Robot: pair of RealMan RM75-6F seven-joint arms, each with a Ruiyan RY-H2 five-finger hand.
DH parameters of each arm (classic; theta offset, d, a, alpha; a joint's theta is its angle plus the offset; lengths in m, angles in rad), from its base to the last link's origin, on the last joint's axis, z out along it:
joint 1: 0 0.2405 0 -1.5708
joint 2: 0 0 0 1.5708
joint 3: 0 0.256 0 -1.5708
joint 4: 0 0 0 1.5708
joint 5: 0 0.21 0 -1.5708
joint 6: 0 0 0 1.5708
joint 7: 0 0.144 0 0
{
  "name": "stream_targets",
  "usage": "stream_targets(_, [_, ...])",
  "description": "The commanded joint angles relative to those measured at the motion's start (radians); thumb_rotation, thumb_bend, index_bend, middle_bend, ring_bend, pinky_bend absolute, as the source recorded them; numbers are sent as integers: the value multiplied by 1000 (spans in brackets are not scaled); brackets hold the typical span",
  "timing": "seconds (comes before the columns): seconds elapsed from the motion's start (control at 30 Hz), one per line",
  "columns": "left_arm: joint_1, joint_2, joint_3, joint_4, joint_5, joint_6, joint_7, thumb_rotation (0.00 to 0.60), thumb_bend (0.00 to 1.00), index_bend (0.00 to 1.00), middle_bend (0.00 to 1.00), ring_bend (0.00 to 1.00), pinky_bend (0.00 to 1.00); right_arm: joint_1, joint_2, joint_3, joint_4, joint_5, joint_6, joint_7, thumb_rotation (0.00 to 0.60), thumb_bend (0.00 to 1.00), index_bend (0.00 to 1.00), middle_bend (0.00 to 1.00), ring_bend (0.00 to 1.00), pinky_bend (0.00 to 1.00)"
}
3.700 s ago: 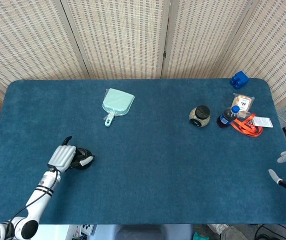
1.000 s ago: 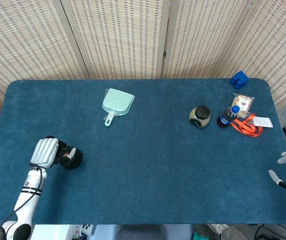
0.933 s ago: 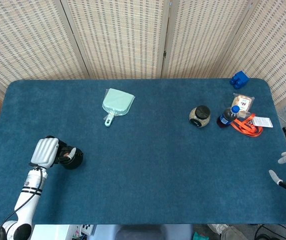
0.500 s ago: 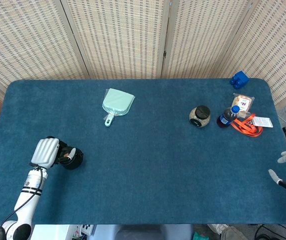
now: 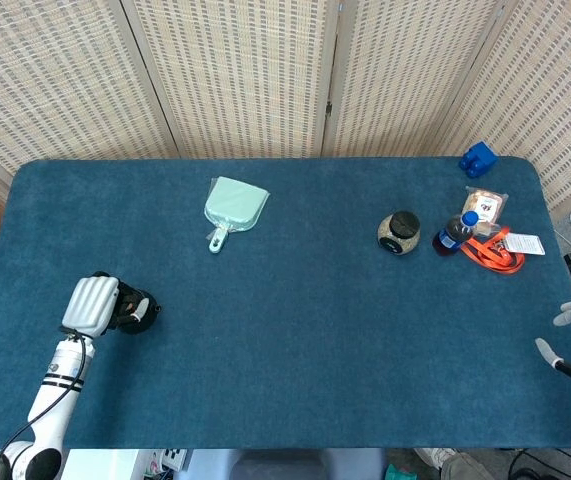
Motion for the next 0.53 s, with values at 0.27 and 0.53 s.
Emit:
stream_targets(0.27, [3, 5, 1, -7, 0, 0, 0, 478, 354, 966, 1000, 906, 346, 2, -2, 0, 3, -1, -3, 4, 600, 173, 514, 400, 229, 231])
stream_targets(0.53, [4, 7, 1, -10, -1, -1, 1, 473, 354, 966, 1000, 906, 346, 3, -3, -1, 5, -2, -3, 5, 600, 174, 514, 400, 229, 231])
